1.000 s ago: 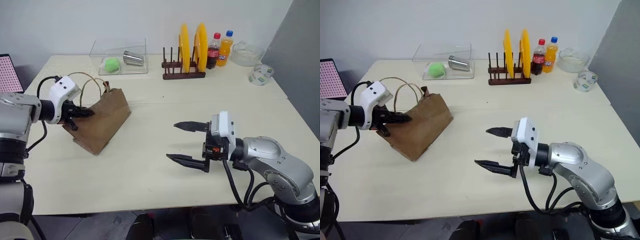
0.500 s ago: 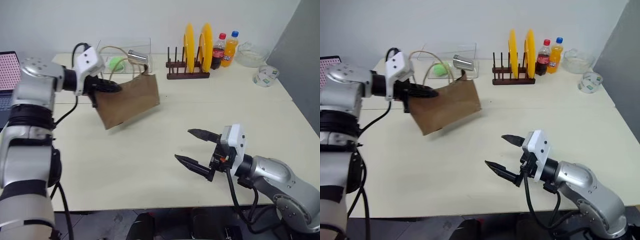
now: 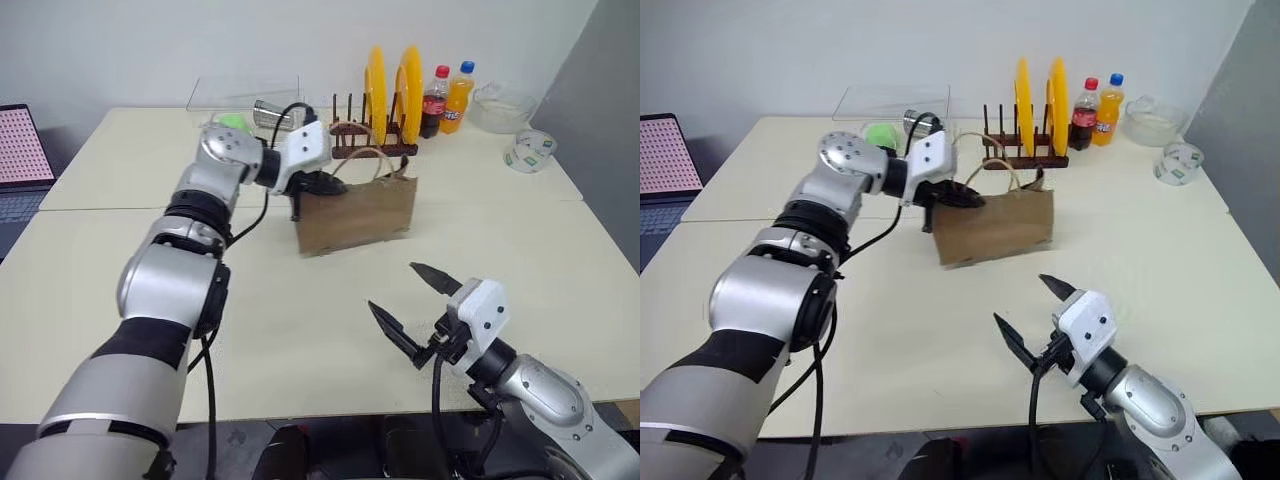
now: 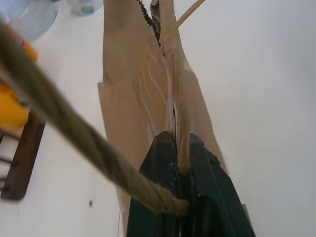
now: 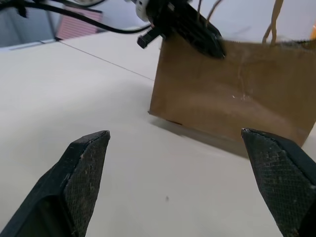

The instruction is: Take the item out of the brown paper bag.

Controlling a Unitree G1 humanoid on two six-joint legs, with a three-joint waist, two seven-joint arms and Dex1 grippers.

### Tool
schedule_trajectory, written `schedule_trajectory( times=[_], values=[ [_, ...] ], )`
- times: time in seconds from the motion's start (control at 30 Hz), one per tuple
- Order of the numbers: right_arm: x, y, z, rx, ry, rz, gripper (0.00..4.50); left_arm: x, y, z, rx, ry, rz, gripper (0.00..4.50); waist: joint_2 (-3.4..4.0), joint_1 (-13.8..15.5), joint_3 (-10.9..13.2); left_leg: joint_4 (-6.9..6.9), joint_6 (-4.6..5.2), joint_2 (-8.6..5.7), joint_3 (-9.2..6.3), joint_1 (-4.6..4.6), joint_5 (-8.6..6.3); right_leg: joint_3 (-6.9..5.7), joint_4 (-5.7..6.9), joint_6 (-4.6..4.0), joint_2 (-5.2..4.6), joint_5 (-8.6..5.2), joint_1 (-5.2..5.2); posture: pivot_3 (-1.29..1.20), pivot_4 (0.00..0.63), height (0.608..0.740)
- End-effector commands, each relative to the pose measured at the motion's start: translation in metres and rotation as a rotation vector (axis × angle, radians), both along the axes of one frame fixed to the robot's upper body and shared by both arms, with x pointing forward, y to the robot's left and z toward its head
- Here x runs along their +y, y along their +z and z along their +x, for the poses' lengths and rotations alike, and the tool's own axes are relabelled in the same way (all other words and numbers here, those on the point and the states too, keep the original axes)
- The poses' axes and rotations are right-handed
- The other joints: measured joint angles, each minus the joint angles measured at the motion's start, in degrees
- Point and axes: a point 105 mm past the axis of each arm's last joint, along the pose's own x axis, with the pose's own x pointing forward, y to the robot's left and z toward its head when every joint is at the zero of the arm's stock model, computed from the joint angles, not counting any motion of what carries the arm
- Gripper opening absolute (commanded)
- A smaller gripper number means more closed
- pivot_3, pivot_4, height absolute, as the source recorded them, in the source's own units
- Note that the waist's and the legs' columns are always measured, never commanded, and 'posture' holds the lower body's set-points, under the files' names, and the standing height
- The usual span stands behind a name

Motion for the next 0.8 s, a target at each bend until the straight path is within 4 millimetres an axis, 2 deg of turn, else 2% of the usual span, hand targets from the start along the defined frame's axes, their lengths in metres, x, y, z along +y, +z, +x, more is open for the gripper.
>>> schedule_trajectory(
  times=[0.03,0.23,0.37,0.5,0.6,0.8],
  values=[
    [0.0,0.019,-0.01,-0.094,-0.046,0.028,4.5,-0.02,0.019,-0.001,-0.096,-0.037,-0.021,0.02,0.0,-0.04,0.0,0.0,0.0,0.0,0.0,0.0,0.0,0.0,0.0,0.0,0.0,0.0,0.0,0.0,0.15,0.74],
    [-0.003,0.018,-0.009,-0.11,-0.113,0.036,4.5,-0.041,0.011,0.0,-0.151,-0.051,0.018,0.02,0.0,-0.16,0.0,0.01,0.0,-0.01,0.01,0.01,0.0,0.02,0.02,0.01,0.0,-0.01,0.0,0.0,0.15,0.74],
    [-0.003,0.018,-0.011,-0.119,-0.122,0.041,4.5,-0.043,0.004,0.0,-0.132,-0.045,0.067,0.02,0.0,-0.05,0.0,0.01,0.0,-0.03,0.0,0.0,0.0,0.02,0.01,0.04,0.0,-0.02,0.01,0.0,0.15,0.74],
    [-0.001,0.019,-0.011,-0.133,-0.123,0.032,4.5,-0.045,0.008,0.001,-0.151,-0.039,0.056,0.88,0.0,-0.06,0.0,0.01,0.0,-0.03,0.0,0.01,0.0,0.02,0.02,0.05,0.0,-0.03,0.01,0.0,0.15,0.74],
    [-0.001,0.02,-0.011,-0.139,-0.12,0.023,4.5,-0.044,0.014,0.001,-0.158,-0.036,0.036,1.81,0.0,-0.06,0.0,0.01,0.0,-0.03,0.0,0.02,0.0,0.02,0.02,0.05,-0.01,-0.03,0.02,0.0,0.15,0.74],
    [0.008,0.016,-0.011,-0.107,-0.038,-0.012,4.5,-0.018,0.021,0.005,-0.127,0.001,0.026,3.62,0.0,-0.35,0.0,0.0,0.0,-0.03,0.01,0.05,0.0,0.02,0.04,0.05,0.0,-0.03,0.02,0.0,0.15,0.74]
  ],
)
